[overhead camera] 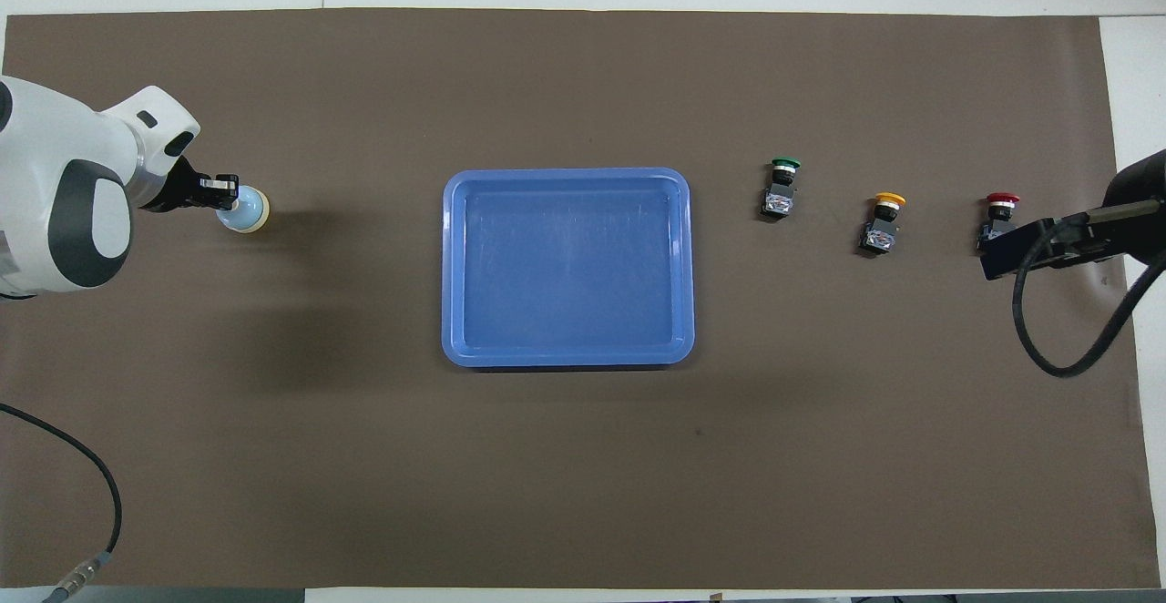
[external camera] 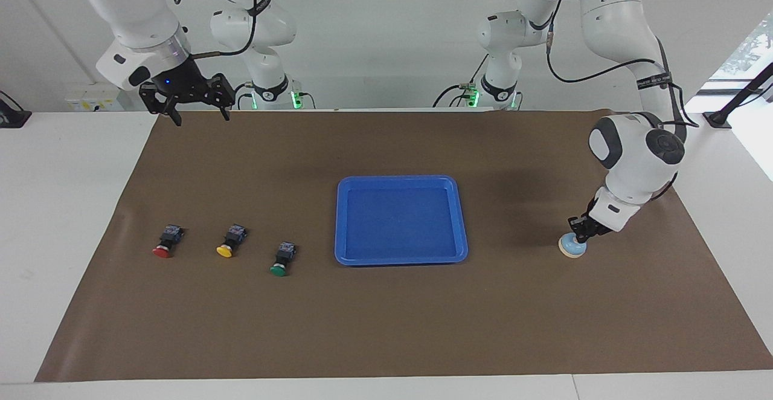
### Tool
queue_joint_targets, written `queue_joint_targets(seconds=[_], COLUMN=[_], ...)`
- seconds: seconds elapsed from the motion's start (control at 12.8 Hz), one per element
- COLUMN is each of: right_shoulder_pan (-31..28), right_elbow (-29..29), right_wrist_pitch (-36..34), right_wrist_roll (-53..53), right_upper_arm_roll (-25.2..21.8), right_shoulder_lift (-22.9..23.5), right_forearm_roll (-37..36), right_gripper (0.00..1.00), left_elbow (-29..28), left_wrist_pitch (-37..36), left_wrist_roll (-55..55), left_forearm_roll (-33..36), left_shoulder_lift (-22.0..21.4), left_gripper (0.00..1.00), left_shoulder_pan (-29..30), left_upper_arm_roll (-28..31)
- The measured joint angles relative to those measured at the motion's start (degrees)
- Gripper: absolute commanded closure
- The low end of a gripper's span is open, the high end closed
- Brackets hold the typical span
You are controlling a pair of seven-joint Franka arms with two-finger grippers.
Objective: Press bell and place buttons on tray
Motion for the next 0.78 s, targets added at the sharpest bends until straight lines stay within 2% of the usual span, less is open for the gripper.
queue_joint_targets(seconds=[0.16,0.31,0.47,0.63,0.78], right_shoulder_pan=[0.00,0.00,0.00,0.00,0.00], right_elbow=[-0.01,-0.02,-0.02,-0.03,-0.03], right_wrist_pitch=[0.00,0.00,0.00,0.00,0.00], right_wrist_roll=[0.00,0.00,0.00,0.00,0.00], right_upper_arm_roll=[0.00,0.00,0.00,0.00,0.00], right_shoulder_lift=[0.00,0.00,0.00,0.00,0.00], right_forearm_roll=[0.00,0.00,0.00,0.00,0.00], right_gripper=[0.00,0.00,0.00,0.00,0.00], left_elbow=[0.66,3.74,7.99,9.46,9.61], left_wrist_pitch=[-1.79,-7.54,-17.03,-22.82,-27.22], left_wrist_roll=[-0.01,-0.01,-0.04,-0.18,-0.28], left_forearm_roll=[0.17,0.20,0.22,0.22,0.22], left_shoulder_lift=[0.05,-0.80,-5.33,-9.57,-13.65], left_gripper=[1.00,1.00,0.97,0.72,0.14], left_shoulder_pan=[0.04,0.18,0.22,0.05,0.02], left_upper_arm_roll=[0.10,0.38,0.40,0.23,0.03])
